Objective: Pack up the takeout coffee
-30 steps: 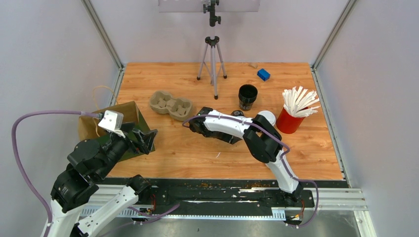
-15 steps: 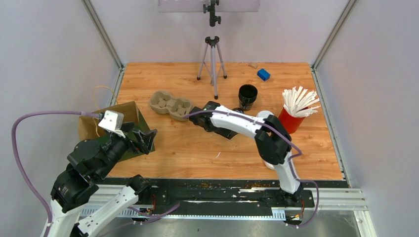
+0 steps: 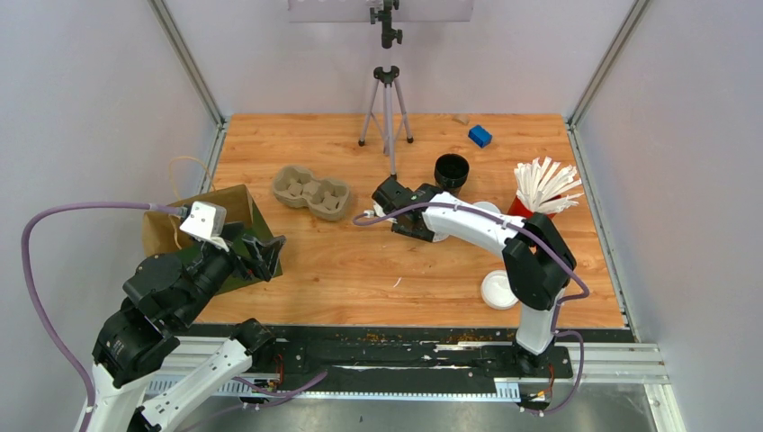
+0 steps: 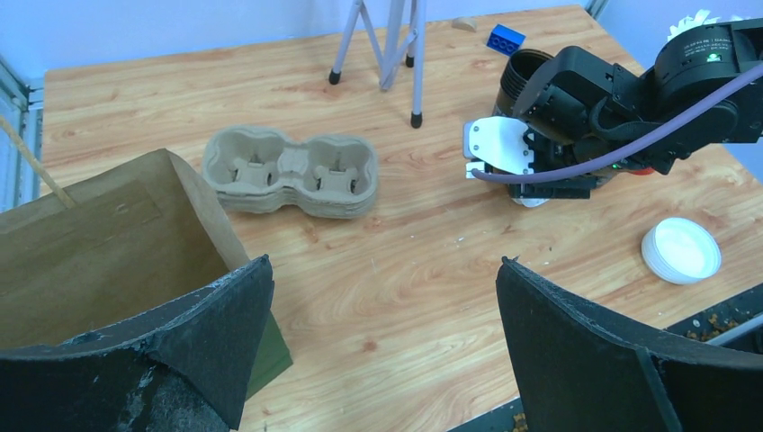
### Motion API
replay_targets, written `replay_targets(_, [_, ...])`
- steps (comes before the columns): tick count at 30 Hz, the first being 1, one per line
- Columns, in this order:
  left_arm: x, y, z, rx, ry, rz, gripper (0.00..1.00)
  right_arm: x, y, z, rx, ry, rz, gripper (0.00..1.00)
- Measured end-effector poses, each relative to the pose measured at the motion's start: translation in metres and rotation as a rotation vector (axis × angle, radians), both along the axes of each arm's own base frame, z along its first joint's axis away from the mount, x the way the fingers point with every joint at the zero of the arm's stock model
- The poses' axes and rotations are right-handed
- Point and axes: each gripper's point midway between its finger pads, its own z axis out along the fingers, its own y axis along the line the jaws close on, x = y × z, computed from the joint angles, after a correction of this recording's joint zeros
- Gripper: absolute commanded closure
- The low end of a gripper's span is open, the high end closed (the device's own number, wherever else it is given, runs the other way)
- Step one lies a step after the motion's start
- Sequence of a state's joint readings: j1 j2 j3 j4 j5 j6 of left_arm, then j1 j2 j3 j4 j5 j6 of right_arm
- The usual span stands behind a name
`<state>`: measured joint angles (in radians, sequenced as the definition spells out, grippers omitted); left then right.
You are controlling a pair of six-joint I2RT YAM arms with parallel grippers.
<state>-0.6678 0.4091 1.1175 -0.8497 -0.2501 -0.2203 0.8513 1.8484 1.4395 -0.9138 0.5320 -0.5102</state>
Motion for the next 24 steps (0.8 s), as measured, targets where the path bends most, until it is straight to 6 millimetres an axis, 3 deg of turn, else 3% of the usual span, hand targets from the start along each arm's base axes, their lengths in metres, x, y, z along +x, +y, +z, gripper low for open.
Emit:
replay_targets(5, [0.001,0.002,-0.001,0.014,-0.001,0.012,0.0,0.007,-0.004,-0.013,0.0,0.032,0.062,0.51])
replay_targets(10, [0.004,0.002,-0.002,0.028,0.004,0.018,0.0,0.015,0.006,-0.012,0.022,0.014,0.115,0.63])
replay_targets(24, [0.005,0.003,-0.003,0.04,0.004,0.021,0.0,0.02,0.011,-0.015,0.049,0.002,0.126,0.72])
